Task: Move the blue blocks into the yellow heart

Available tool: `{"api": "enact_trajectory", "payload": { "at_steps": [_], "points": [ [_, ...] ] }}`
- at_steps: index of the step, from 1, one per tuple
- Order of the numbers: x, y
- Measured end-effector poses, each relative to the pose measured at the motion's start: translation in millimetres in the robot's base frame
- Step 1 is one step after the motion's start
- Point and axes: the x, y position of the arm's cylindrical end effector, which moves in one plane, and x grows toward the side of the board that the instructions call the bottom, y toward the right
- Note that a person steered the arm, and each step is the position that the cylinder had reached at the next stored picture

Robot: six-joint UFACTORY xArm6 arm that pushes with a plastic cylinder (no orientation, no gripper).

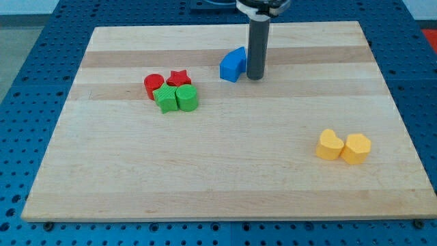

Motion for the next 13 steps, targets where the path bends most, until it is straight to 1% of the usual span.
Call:
{"api": "enact_trajectory", "payload": {
  "at_steps": [1, 2, 4, 5, 6, 7, 8, 10, 13],
  "points": [
    [28.1, -7.1],
    [37.4, -22.9],
    [7.4, -48.8],
    [-12.7, -48.8],
    [-18.3, -55.3],
    [-18.8, -77.2],
    [-25.2, -81.7],
    [-54.8, -81.7],
    [-83.4, -80.5]
  ]
}}
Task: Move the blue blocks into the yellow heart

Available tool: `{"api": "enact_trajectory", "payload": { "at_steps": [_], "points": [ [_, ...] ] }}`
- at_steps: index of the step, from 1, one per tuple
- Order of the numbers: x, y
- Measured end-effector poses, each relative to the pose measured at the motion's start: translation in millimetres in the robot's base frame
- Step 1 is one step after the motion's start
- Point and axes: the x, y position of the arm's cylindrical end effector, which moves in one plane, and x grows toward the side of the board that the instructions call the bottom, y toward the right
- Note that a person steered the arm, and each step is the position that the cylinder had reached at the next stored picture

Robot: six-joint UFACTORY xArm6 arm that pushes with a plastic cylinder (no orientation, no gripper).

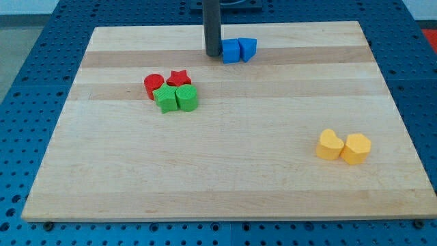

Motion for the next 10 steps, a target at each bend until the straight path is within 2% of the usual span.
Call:
{"api": "enact_trajectory", "payload": {
  "at_steps": [2, 10],
  "points": [
    [-17.4, 8.4],
    [-17.7, 97.2]
  ]
}}
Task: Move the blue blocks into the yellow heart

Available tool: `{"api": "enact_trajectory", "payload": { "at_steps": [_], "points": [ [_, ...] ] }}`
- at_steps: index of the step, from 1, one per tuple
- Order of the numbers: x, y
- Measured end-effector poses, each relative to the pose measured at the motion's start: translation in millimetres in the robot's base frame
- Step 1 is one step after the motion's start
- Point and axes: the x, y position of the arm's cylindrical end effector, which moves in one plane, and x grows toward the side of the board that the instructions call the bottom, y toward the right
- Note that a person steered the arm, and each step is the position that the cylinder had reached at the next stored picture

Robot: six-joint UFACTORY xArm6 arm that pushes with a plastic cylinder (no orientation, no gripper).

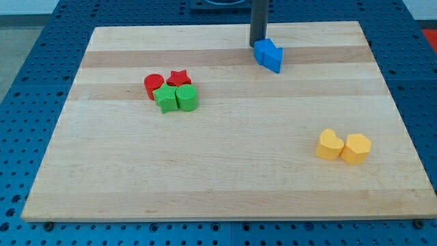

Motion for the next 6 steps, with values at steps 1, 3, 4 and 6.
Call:
{"api": "enact_trajectory", "payload": {
  "at_steps": [1, 3, 4, 6],
  "points": [
    [0.2, 7.6],
    [23.5, 13.0],
    [36.1, 20.2],
    [66.8, 36.9]
  ]
}}
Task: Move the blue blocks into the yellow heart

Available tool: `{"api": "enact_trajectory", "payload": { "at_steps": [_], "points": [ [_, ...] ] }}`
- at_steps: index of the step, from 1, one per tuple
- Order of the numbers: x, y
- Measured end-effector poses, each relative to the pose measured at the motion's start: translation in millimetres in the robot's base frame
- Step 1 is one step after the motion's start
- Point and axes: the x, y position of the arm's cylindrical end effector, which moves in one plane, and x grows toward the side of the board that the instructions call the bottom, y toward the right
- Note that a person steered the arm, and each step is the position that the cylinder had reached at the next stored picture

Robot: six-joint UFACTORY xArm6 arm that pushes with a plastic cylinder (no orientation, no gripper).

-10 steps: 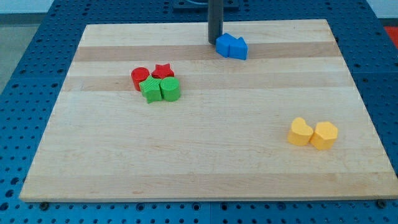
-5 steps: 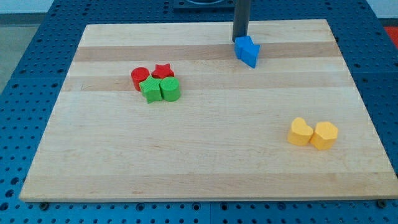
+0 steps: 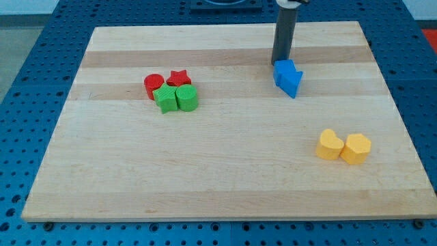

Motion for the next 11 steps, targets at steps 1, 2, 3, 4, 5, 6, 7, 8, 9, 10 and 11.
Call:
{"api": "enact_trajectory", "payload": {
  "at_steps": [1, 2, 3, 4, 5, 6, 7, 8, 9, 10, 11],
  "points": [
    [15.0, 7.8],
    [31.2, 13.0],
    [47.5, 16.8],
    [64.2, 19.6],
    [82.8, 19.9],
    [106.4, 19.9],
    [126.0, 19.9],
    [141.7, 20.4],
    [153.9, 22.9],
    [156.2, 32.7],
    [156.2, 30.3]
  ]
}}
